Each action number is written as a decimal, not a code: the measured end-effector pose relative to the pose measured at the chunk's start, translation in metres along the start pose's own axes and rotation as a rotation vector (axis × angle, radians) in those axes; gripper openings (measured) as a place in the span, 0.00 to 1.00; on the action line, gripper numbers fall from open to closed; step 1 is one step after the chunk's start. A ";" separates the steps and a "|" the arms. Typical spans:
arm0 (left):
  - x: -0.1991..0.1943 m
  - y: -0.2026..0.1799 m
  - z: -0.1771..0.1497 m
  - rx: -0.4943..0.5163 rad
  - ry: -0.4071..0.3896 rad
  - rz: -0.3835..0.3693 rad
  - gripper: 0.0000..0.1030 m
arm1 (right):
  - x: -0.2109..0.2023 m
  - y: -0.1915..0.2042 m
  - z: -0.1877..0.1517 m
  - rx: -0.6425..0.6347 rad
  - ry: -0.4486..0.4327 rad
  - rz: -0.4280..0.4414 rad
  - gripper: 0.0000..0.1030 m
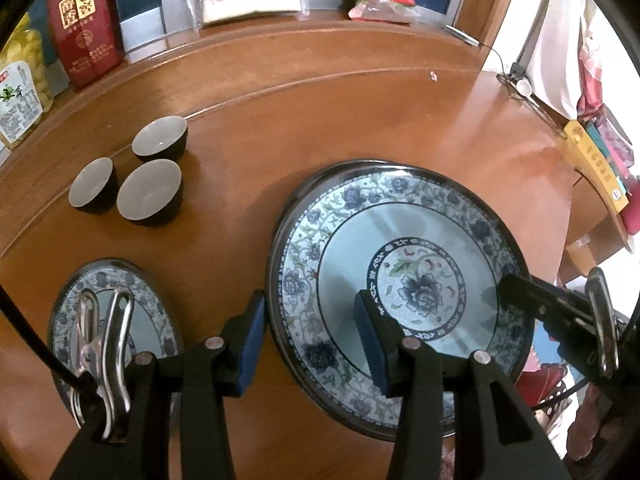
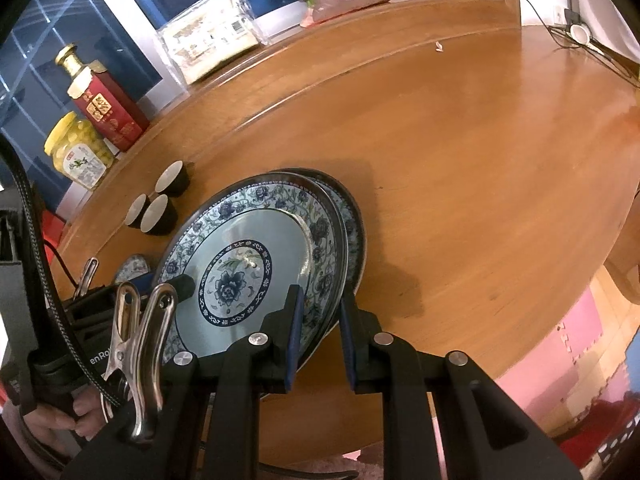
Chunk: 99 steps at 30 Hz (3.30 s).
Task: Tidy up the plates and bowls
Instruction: 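Lower the held plate over the plate on the table with both tools, then open both tools and release the plate onto the table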
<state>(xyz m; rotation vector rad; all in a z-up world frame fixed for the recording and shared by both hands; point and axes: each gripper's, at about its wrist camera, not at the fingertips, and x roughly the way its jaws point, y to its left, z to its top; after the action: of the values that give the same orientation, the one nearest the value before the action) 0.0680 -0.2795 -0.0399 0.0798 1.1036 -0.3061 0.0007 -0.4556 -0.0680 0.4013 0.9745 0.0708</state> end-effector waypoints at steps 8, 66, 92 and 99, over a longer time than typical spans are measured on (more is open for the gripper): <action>0.008 -0.005 0.002 -0.001 0.015 0.005 0.45 | 0.006 -0.007 0.003 0.001 0.019 -0.006 0.20; 0.027 -0.004 0.009 -0.036 0.034 0.044 0.49 | 0.038 -0.007 0.010 -0.060 0.101 -0.062 0.33; 0.022 -0.004 0.006 -0.130 0.001 0.096 0.58 | 0.043 -0.007 0.016 -0.119 0.107 0.036 0.49; 0.006 -0.001 0.000 -0.152 -0.036 0.109 0.58 | 0.029 -0.006 0.020 -0.134 0.060 0.047 0.50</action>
<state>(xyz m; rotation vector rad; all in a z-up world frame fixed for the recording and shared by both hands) 0.0706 -0.2813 -0.0448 -0.0006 1.0787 -0.1247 0.0327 -0.4606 -0.0827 0.3005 1.0132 0.1905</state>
